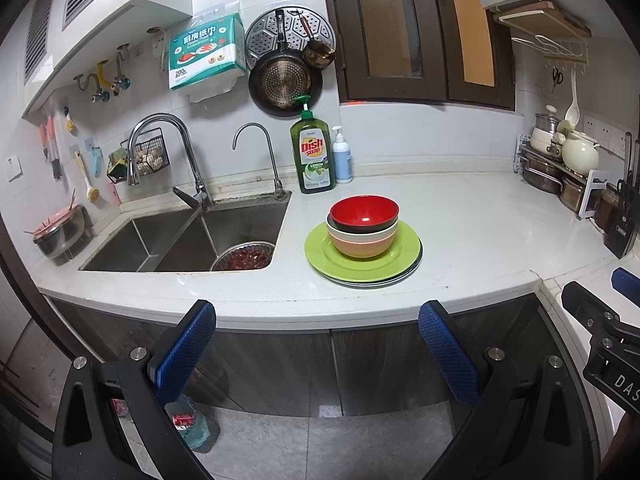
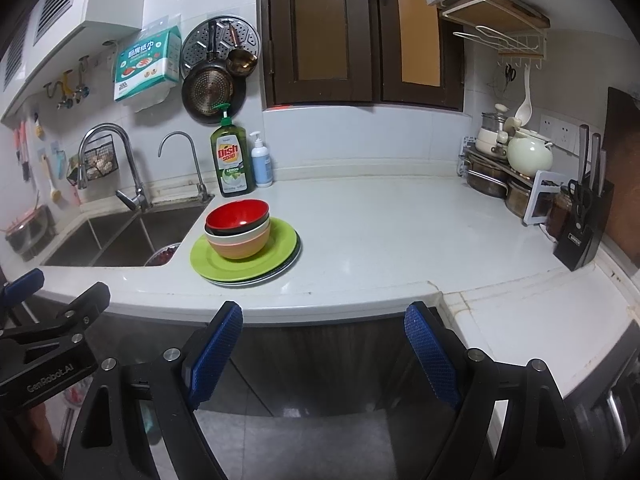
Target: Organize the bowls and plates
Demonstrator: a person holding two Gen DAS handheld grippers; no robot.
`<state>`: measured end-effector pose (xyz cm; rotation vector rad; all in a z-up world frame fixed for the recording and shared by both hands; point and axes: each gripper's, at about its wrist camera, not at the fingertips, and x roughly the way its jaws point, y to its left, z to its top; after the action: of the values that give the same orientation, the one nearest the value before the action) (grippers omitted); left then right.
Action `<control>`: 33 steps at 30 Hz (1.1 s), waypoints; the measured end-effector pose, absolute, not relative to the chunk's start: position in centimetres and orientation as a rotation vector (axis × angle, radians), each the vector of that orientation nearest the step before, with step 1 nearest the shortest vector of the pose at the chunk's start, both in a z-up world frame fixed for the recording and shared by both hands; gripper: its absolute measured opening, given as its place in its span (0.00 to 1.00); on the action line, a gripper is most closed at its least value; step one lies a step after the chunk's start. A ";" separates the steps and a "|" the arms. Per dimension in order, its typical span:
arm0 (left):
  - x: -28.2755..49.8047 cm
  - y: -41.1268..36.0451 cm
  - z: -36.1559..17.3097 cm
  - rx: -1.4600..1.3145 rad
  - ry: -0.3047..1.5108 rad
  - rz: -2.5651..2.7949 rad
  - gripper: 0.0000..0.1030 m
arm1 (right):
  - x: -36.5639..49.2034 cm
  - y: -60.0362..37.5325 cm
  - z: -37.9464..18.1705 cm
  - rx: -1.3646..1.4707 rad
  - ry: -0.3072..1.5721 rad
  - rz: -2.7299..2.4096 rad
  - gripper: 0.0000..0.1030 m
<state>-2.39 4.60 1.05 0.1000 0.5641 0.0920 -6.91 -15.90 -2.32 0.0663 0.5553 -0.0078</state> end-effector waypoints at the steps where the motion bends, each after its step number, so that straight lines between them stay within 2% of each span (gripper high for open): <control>1: -2.5 4.7 1.1 0.100 0.564 0.090 1.00 | -6.9 -15.9 -2.3 0.064 0.555 -0.008 0.82; 33: -2.3 5.0 1.7 0.103 0.559 0.098 1.00 | -7.2 -15.9 -2.0 0.056 0.544 0.003 0.82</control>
<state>-2.32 4.99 1.67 0.1032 0.5586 0.0980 -7.20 -15.92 -1.97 0.0563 0.5444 0.0033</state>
